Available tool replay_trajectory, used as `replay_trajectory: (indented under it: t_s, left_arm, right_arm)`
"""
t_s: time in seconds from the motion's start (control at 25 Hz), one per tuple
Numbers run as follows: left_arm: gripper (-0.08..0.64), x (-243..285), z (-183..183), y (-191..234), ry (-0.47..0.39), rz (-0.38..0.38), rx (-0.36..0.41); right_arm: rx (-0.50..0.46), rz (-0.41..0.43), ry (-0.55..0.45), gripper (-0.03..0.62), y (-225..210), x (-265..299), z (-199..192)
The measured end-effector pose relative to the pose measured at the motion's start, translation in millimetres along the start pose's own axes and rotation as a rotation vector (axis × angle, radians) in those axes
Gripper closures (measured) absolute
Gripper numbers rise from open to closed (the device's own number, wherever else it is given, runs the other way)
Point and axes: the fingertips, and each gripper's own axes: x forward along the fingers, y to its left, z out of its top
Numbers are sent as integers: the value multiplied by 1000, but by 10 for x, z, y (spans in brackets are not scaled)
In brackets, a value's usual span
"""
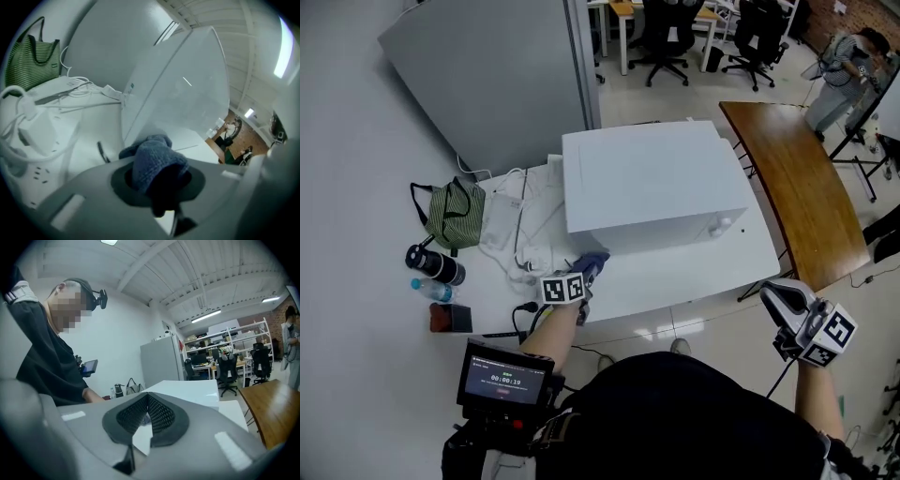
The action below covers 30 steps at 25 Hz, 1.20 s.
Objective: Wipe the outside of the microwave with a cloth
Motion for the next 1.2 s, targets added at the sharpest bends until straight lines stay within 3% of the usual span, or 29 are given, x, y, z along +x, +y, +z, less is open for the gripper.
replay_trajectory:
  t_s: [0.2,0.4,0.64,0.76,0.96,1.08,1.2]
  left_arm:
    - [499,623,-109,-584,75,-8,15]
    - [497,1479,-225,-1519,134,-29,8]
    - [497,2412,-178,-2999,170,-201,118]
    - [499,2641,-150,-3423,169,-251,139]
    - [499,2370,-339,-3688,208,-317,152]
    - [499,1859,-487,-3653,212,-382,154]
    - [498,1111,-544,-3431,162,-442,160]
  right_arm:
    - [25,-69,-27,586,-576,-626,-55]
    - [60,-171,-51,586,-1373,-1620,-140]
    - [104,-315,-79,586,-1902,-2644,-272]
    - [122,-365,-92,586,-1944,-2933,-345]
    - [125,-344,-102,586,-1865,-2937,-341]
    - [100,-290,-120,586,-1727,-2626,-258]
    - [57,-209,-132,586,-1393,-2154,-108]
